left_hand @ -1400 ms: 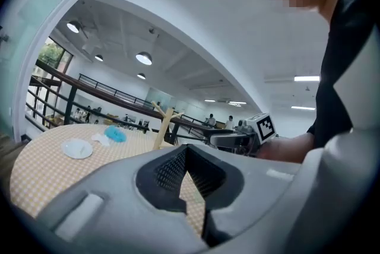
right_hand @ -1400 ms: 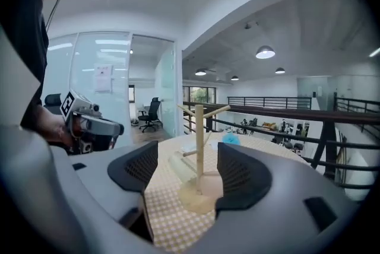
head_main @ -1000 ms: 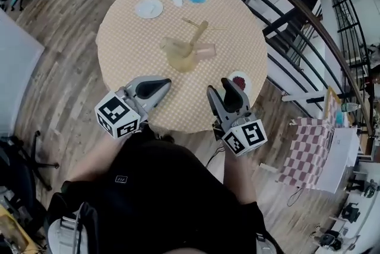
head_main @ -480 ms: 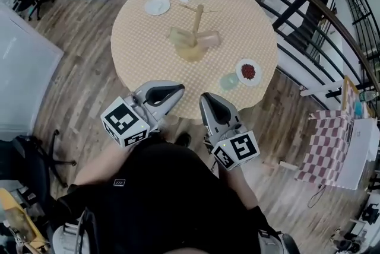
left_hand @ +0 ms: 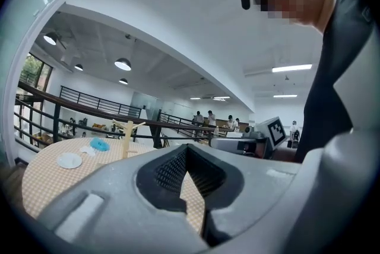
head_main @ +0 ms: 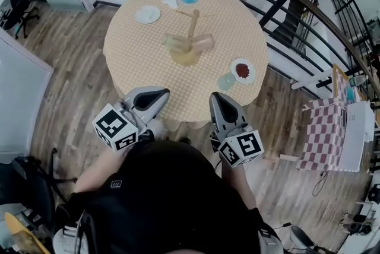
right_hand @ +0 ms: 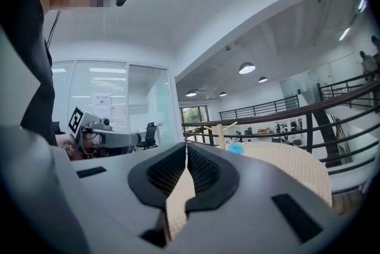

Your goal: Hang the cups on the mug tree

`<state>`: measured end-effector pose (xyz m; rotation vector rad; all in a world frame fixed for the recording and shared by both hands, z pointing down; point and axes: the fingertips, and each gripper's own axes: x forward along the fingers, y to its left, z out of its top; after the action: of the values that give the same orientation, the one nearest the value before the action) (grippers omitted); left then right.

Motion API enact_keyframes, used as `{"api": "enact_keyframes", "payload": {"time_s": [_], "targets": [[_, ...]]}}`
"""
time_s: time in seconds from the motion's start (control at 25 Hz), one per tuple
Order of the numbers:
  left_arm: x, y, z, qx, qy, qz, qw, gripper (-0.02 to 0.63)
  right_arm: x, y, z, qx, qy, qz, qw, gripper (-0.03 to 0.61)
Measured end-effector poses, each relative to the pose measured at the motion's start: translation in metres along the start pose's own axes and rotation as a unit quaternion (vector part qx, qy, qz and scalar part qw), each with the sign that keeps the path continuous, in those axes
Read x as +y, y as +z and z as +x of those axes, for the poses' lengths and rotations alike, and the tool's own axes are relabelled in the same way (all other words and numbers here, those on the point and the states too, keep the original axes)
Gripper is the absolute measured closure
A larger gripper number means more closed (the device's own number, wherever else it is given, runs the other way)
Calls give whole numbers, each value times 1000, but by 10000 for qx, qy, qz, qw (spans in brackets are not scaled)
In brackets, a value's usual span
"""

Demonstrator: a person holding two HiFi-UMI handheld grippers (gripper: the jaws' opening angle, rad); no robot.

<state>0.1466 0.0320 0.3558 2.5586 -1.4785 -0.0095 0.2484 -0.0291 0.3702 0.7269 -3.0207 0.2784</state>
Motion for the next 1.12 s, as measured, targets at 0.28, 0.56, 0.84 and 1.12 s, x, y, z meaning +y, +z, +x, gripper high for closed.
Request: {"api": "enact_keyframes", "payload": {"time_s": [0.28, 0.56, 0.84, 1.12], "targets": [[16, 11, -17, -213, -135, 141, 9996, 609, 20, -4, 15, 12, -278, -53, 9996, 555], [43, 6, -37, -227, -115, 129, 9996, 607, 44, -14, 30, 43, -342, -98, 9994, 552], [63, -5, -45, -73, -561, 297, 9980, 607, 29, -44, 47, 437, -884, -358, 9945, 463], [77, -20, -15, 22, -820, 192, 9964, 607, -56, -70, 35, 448, -1743, -402, 9829, 397]]}}
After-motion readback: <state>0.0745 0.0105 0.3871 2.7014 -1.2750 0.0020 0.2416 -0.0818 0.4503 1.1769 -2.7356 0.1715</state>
